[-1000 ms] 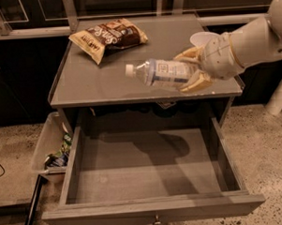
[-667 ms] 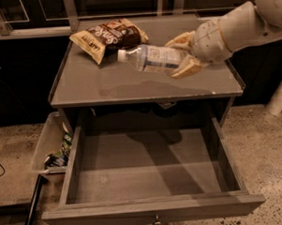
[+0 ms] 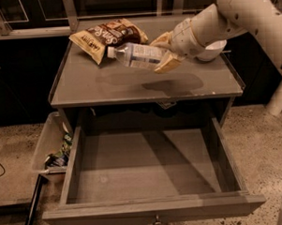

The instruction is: Pick blue plastic bottle from top drawer and place on counter

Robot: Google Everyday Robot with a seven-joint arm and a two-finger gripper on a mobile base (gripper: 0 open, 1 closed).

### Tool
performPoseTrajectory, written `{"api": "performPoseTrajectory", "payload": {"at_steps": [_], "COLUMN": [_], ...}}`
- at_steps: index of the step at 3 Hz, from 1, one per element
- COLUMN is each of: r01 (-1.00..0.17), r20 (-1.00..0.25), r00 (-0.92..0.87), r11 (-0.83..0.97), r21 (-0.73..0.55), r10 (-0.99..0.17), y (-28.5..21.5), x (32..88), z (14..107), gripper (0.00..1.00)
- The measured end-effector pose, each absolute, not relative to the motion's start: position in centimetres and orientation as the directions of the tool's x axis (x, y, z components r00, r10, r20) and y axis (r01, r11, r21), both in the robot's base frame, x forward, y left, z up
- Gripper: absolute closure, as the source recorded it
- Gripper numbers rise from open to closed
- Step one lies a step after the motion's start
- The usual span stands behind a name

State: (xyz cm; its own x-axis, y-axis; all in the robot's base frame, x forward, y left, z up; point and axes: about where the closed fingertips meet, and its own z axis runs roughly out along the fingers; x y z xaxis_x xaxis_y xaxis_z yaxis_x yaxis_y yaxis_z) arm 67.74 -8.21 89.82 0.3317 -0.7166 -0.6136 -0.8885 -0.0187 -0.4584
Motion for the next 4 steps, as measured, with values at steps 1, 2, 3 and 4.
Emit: {"api": "performPoseTrajectory", "payload": {"at_steps": [1,2,3,4], "r01": [-0.914,-0.927,-0.928,-0.928], "r20": [-0.632,-0.643,-0.644,-0.644], "r00": [0.257,0.196,0.194,0.194], "r11": [0.029,0.073,0.075,0.075], "r21": [-0.405,-0.367,-0.366,-0.365], "r10": [-0.731,-0.74,-0.74,-0.74], "y": [-8.3,-8.6,-8.6,-8.6], "x": [70.3,71.8,71.8,71.8], "z": [87.4,86.0,86.0,86.0], "gripper": [1.0,1.0,0.81,0.58]}}
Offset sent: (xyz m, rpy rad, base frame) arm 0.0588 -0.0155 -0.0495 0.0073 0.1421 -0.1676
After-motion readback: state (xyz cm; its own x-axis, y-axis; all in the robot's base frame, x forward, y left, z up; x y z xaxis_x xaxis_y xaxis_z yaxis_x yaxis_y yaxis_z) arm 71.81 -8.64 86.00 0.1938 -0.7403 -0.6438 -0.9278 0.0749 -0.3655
